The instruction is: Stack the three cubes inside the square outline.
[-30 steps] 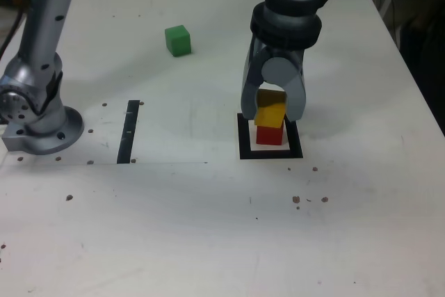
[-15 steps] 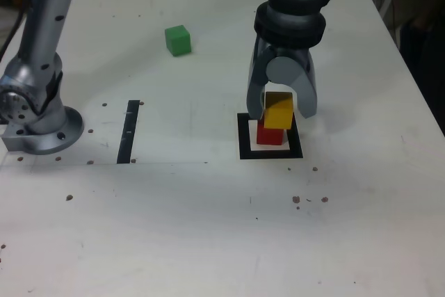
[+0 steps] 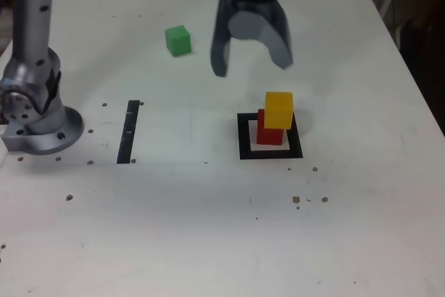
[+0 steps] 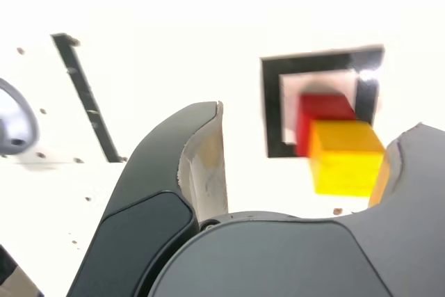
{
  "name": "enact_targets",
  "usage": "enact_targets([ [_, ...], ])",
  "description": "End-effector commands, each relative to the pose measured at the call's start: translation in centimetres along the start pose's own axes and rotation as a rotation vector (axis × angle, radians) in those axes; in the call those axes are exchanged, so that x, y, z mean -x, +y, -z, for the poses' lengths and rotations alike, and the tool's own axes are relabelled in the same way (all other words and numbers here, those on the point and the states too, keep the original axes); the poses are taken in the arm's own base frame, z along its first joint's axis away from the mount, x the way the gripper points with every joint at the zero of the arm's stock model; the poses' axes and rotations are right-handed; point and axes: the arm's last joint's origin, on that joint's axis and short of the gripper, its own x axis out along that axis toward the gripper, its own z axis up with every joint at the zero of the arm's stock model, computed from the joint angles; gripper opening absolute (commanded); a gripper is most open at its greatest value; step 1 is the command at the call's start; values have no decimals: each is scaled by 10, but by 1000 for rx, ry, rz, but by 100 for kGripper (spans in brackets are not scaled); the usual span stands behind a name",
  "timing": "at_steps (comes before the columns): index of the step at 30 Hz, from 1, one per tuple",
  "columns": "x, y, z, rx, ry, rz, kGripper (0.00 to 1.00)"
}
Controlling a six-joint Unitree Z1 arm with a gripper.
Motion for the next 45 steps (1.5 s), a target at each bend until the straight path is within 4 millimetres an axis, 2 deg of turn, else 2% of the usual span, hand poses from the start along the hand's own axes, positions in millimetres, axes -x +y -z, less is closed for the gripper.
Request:
enact_targets([
  [1,-4,21,19,43,-28,21,99],
  [5,-15,57,55,149,-45,17,99],
  [7,-18,69,67,200,-29,-3,99],
  [17,-37,124,95,381,48,-44,99],
  [34,-101,183,88,442,134,6,99],
  [37,-107,189,88,444,129,7,99],
  [45,-113,198,84,448,114,-39,84],
])
